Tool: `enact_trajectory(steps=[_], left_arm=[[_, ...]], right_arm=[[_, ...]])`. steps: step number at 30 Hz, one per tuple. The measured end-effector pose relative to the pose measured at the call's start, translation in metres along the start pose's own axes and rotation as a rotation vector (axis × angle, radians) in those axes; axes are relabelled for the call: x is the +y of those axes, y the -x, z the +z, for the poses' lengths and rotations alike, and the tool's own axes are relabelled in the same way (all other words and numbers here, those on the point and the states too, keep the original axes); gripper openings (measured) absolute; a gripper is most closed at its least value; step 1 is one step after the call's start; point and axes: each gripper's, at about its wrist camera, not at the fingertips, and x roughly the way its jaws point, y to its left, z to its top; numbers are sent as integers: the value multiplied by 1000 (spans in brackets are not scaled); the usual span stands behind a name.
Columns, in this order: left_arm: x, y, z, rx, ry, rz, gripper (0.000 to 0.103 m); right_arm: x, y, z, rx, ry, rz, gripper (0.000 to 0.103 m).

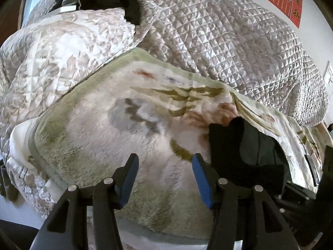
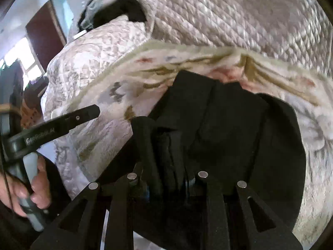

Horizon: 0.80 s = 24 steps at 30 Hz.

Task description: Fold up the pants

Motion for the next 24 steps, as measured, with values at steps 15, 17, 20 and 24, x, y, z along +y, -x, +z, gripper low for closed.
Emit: enact_trajectory(steps=[15,17,20,24], left_arm=[[8,-3,-4,15,27,-2,56],[7,-3,-4,15,27,2,56],[7,-3,-4,14,20,4,56],[5,1,-4,14,13,11,56]], right_arm=[[29,-2,-12,-12,109,-20,23],[30,-1,-13,-18,126,-23,25],[36,3,-18,-32,148,-10,38],[48,12,-24,-31,199,59,63]])
